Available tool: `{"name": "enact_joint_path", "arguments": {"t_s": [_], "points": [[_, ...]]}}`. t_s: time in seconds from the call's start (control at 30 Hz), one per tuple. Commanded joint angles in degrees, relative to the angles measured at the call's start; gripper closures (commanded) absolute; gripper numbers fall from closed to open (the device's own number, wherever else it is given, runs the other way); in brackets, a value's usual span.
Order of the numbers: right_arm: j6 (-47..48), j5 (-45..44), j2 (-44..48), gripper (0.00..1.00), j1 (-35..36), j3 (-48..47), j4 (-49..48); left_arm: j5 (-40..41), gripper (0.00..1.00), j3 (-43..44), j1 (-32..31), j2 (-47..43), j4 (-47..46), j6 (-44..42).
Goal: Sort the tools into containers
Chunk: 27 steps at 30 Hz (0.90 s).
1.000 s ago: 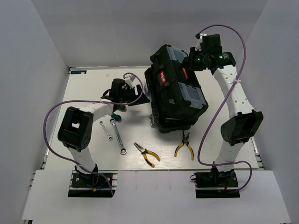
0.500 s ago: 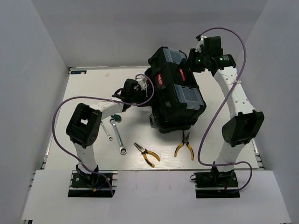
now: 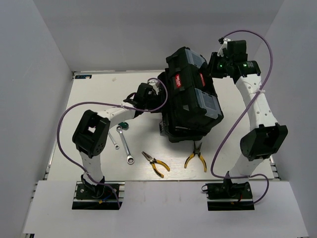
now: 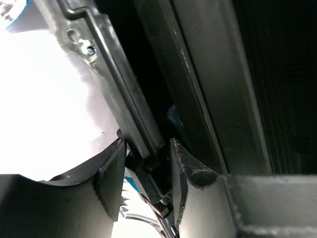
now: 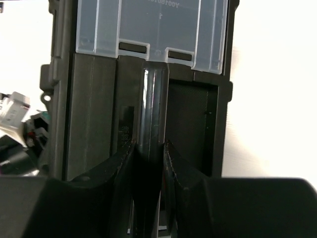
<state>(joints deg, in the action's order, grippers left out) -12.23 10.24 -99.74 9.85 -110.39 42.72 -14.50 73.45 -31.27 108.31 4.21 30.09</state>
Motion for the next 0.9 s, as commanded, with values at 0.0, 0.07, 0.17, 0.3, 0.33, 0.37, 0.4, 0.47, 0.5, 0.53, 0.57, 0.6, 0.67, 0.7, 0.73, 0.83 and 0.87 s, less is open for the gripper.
{"name": "enact_joint_path", "arguments": {"t_s": [0.0,0.07,0.17,0.3,0.33,0.37,0.4,0.47,0.5,0.53,0.57,0.6,0.67,0.7,0.73,0.83,0.87], "points": [[6.51,-0.3,10.53,1.0,-2.63,-0.8,-7.56,8.61,0.96,-0.15,1.47,0.76,8.1,-3.19],[10.11,-2.67,11.23,1.0,-3.25,1.05,-7.47,10.98,0.98,-0.15,1.47,0.15,8.71,-3.19],[14.16,-4.52,12.72,1.0,-6.06,4.91,-8.0,12.39,0.98,0.38,2.09,-0.38,10.12,-3.72],[18.38,-6.98,13.0,1.0,-8.61,11.85,-10.64,14.32,0.98,0.99,2.7,-0.91,11.44,-3.72],[19.43,-7.77,12.82,1.0,-9.23,12.47,-10.99,14.94,0.98,0.99,3.4,-0.91,11.44,-3.72],[20.04,-8.04,12.21,1.0,-11.15,13.26,-10.99,14.94,0.98,0.38,4.01,-1.61,11.44,-3.72],[20.23,-9.09,11.6,1.0,-11.51,13.62,-11.08,15.46,0.98,0.38,4.02,-2.22,11.44,-3.72],[21.1,-9.27,10.19,1.0,-13.62,13.88,-11.25,15.47,0.99,-0.14,5.24,-2.75,11.44,-3.72],[21.37,-9.88,9.14,1.0,-14.41,13.8,-11.17,15.47,0.99,-0.15,5.25,-2.76,11.44,-3.72],[21.72,-9.98,8.17,1.0,-14.68,13.62,-11.08,15.47,0.99,-0.15,5.95,-2.76,11.44,-3.72],[22.07,-9.98,7.73,1.0,-15.38,13.53,-11.08,15.47,0.99,-0.15,6.74,-2.76,11.44,-3.72],[22.68,-12.06,6.07,1.0,-15.91,13.18,-10.99,15.47,0.99,-0.15,6.74,-2.76,11.44,-3.72],[23.47,-13.14,5.0,1.0,-16.61,12.48,-10.47,15.47,0.99,-0.15,8.23,-2.76,11.44,-4.24],[24.09,-14.18,3.34,1.0,-16.79,12.22,-9.94,15.47,0.99,-0.15,8.24,-2.76,11.44,-4.25],[24.18,-14.46,2.98,1.0,-16.96,11.52,-9.76,14.95,0.99,-0.15,8.94,-2.76,11.44,-4.25],[25.76,-16.99,0.7,1.0,-17.41,11.33,-9.32,14.24,0.99,0.37,10.17,-2.76,11.44,-4.77],[26.72,-17.36,0.08,1.0,-17.58,11.07,-9.32,13.72,0.99,0.38,10.17,-2.15,11.44,-4.77]]}}
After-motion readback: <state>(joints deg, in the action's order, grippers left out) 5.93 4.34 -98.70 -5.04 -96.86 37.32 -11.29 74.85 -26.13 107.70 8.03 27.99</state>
